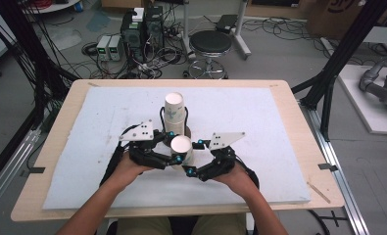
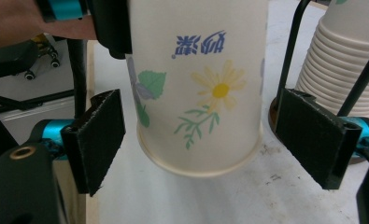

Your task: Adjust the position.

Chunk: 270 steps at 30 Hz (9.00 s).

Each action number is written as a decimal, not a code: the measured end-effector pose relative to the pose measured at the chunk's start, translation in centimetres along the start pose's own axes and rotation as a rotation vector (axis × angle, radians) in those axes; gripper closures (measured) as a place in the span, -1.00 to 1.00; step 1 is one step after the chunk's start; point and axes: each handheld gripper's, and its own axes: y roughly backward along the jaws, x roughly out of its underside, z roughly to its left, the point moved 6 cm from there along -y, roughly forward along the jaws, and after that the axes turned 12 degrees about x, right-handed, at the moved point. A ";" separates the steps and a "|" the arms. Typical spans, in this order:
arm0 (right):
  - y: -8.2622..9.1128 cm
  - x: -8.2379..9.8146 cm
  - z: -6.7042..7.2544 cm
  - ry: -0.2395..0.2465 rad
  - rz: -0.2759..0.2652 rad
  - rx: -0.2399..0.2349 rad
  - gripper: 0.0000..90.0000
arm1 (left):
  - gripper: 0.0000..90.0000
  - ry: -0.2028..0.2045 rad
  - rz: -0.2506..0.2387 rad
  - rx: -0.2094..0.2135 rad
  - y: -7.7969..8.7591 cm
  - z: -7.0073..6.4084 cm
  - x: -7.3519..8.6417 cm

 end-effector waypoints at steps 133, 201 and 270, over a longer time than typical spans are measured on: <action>2.3 -0.6 0.1 0.033 0.019 -0.013 -0.57 | -0.18 0.020 -0.010 0.081 3.1 -0.2 3.0; 1.8 0.8 0.9 -0.040 -0.091 -0.228 -0.31 | -0.18 -0.006 -0.092 0.193 2.5 -1.9 3.1; -0.6 -4.2 1.8 0.451 0.535 -0.076 -0.32 | -0.63 -0.017 0.350 0.022 2.1 -1.7 4.3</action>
